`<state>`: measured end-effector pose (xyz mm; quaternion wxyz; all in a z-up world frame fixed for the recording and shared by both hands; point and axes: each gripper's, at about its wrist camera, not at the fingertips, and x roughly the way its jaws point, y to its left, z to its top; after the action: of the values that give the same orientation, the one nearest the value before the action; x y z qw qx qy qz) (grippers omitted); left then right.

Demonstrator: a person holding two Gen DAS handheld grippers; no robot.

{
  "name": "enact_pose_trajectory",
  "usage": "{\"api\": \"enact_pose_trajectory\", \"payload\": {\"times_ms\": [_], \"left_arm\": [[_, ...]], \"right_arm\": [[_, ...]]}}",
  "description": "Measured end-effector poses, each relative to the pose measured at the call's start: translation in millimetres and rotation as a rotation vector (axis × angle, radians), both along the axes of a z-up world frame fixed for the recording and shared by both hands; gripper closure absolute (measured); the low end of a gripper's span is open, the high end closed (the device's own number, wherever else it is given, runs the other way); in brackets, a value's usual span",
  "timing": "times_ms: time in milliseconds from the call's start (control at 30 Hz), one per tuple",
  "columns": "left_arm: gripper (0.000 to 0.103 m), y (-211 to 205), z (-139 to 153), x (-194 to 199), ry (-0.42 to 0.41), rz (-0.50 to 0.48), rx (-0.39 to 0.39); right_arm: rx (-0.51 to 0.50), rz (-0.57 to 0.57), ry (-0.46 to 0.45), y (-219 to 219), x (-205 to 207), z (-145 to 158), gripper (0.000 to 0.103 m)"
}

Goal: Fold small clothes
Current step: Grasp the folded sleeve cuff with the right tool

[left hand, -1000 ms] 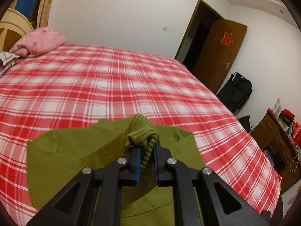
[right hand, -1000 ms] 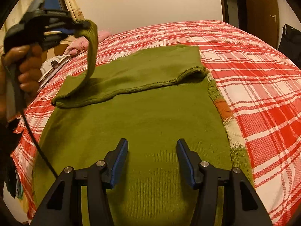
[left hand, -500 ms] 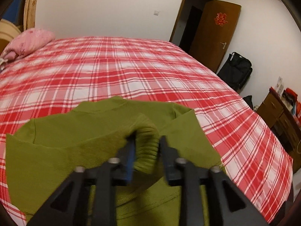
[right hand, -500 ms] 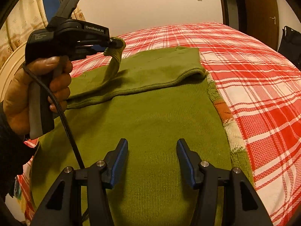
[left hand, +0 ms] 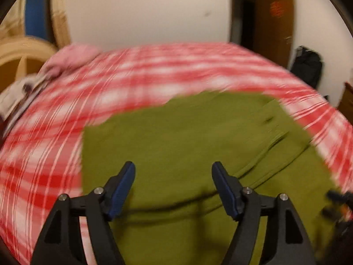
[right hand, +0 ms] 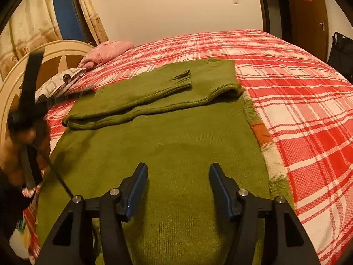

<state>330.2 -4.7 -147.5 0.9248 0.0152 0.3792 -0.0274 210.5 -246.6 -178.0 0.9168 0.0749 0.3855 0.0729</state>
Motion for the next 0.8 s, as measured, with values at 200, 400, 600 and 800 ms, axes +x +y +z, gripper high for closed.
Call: {"api": "enact_pose_trajectory", "payload": {"times_ms": [200, 400, 600, 800], "left_arm": [[0.026, 41.0, -18.4, -15.3, 0.044, 0.054, -0.047], [0.02, 33.1, -29.9, -6.8, 0.079, 0.041, 0.002], [0.013, 70.0, -30.0, 2.3, 0.067, 0.19, -0.057], [0.01, 75.5, -38.0, 0.8, 0.071, 0.209, -0.113]], "right_arm": [[-0.02, -0.016, -0.014, -1.2, 6.2, 19.4, 0.043], [0.017, 0.001, 0.016, -5.8, 39.0, 33.0, 0.043], [0.024, -0.017, 0.051, -10.7, 87.9, 45.3, 0.044], [-0.014, -0.004, 0.108, 5.8, 154.3, 32.6, 0.044]]}}
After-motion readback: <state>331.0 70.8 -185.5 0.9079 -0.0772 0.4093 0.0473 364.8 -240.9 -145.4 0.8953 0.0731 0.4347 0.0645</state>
